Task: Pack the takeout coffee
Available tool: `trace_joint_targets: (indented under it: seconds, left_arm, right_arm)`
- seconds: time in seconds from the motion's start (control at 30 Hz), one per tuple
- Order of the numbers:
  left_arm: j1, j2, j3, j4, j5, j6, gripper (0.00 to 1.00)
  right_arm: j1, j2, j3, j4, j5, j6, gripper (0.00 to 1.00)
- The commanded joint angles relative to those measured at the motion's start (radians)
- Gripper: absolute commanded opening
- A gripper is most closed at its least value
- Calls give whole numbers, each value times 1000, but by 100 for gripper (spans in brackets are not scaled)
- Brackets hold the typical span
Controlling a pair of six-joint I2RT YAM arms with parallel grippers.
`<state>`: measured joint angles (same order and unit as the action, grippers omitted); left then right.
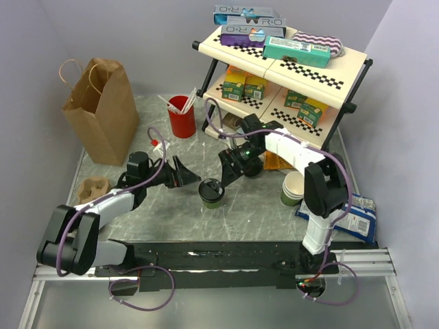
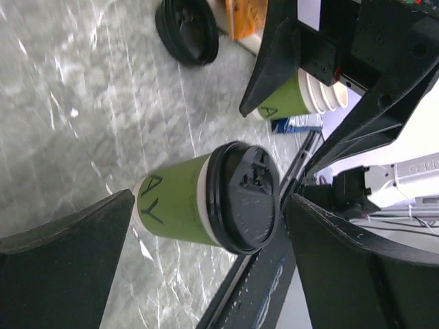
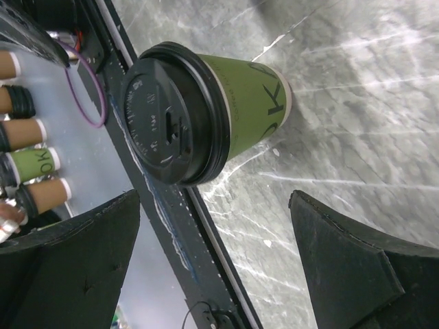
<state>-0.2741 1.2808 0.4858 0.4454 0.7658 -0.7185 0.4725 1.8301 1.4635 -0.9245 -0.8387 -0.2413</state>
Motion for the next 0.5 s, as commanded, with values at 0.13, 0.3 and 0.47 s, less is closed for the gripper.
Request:
trace_joint_targets:
  seconds: [0.13, 0.3, 0.47]
  left_arm:
    - [3, 90, -29, 156, 93, -94, 99]
    - [3, 165, -26, 234, 124, -127, 100]
    - [3, 244, -6, 297, 147, -167, 99]
  right_arm:
    - [31, 76, 4, -8, -102, -65, 95]
    - [29, 95, -3, -1, -171, -81, 95]
    - [32, 115, -3, -7, -211, -93, 95]
